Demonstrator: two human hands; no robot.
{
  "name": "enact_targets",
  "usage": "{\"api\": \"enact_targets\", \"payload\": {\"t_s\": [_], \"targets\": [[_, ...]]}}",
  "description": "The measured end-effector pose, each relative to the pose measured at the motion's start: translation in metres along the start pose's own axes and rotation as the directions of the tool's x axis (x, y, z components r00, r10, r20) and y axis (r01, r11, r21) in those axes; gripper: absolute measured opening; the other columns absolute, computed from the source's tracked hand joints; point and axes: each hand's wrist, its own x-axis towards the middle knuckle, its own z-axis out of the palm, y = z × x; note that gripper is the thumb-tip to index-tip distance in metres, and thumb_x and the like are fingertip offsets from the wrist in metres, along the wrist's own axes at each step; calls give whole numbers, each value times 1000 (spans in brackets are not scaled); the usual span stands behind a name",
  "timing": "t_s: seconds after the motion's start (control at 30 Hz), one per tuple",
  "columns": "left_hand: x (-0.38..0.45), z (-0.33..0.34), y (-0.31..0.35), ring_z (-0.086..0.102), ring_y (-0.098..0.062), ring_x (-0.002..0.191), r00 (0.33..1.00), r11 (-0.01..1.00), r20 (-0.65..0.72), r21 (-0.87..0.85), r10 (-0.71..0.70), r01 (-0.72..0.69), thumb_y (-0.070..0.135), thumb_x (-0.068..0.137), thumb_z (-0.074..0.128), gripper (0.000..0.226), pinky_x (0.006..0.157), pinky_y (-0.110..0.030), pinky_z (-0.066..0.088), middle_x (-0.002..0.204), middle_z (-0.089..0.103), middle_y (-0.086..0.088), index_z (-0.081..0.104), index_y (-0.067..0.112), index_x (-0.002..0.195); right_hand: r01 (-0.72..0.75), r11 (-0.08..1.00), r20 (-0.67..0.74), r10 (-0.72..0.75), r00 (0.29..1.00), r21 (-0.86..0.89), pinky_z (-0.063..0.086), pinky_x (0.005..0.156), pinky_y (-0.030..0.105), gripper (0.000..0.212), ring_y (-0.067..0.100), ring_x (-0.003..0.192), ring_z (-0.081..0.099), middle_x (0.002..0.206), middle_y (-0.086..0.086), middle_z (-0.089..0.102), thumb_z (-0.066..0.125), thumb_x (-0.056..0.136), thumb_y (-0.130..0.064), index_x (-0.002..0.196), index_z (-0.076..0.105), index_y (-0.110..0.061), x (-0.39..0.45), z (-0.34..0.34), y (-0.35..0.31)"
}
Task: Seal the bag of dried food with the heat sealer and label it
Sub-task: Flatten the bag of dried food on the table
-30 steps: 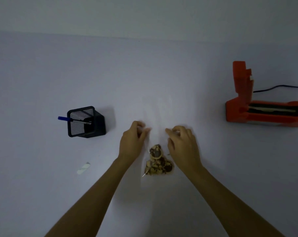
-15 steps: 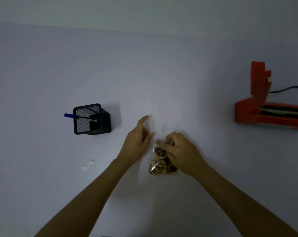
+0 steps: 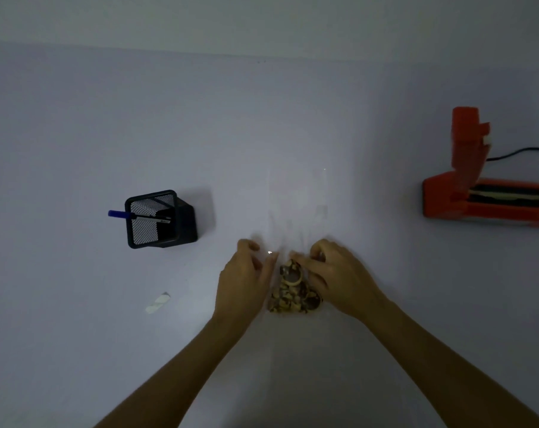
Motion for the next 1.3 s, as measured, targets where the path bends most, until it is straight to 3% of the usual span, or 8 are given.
{"api": "enact_targets", "payload": {"t_s": [0.13,0.57,0.67,0.73,0.8,1.07,1.17,1.3], "targets": [[-13,5,-9,57,-2,62,994,1000,111,25,-18,15,39,93,55,26,57,-16,45,68,62,10,65,20,80,-28,1000,14,28,1000,13,44,63,31,38,18,73,50,90,4,53,45,95,-37,124,64,-21,-3,-4,-4],[-10,7,-6,56,-8,63,980,981,79,-52,-182,187,26,92,58,16,52,-9,35,72,64,4,64,14,84,-11,1000,-28,11,1000,-5,39,63,30,38,19,72,48,87,5,52,49,95,-36,126,63,-20,-4,1,0],[-12,6,-7,59,-10,87,993,989,-59,110,104,-98,25,89,64,30,71,-17,48,100,60,4,55,14,115,4,1000,-18,-4,1000,-9,37,64,29,39,20,72,48,87,5,52,46,96,-38,128,62,-22,-3,2,2],[-6,11,-17,59,-22,102,855,827,-25,270,518,-493,21,91,55,35,89,-31,52,113,63,-12,57,4,121,30,999,-19,-31,999,-24,35,62,28,38,20,70,47,85,5,51,46,96,-37,128,61,-22,-2,2,4],[1,13,-29,55,-25,113,699,647,119,297,705,-702,21,94,48,36,106,-36,40,120,64,-16,60,2,122,55,998,-20,-56,998,-39,31,61,28,37,19,68,45,82,5,49,46,97,-34,129,61,-22,-1,3,6],[10,13,-46,46,-21,132,653,587,311,287,690,-757,31,102,34,44,116,-33,24,141,50,-12,53,6,133,103,989,-68,-110,992,-105,41,57,33,32,23,68,49,82,8,55,50,95,-18,122,65,-8,4,1,11],[9,15,-49,46,-19,132,671,606,318,288,670,-742,34,103,30,46,116,-32,24,141,50,-10,51,7,134,143,972,-146,-171,974,-184,51,83,40,33,29,101,61,113,13,66,49,95,-16,122,64,-4,17,0,6],[11,16,-53,40,-15,134,666,606,294,275,686,-746,36,102,33,45,116,-33,26,142,47,-7,49,10,135,275,928,113,-254,961,-253,25,117,46,49,25,143,29,151,8,39,29,104,-34,143,43,-7,39,2,11]]}}
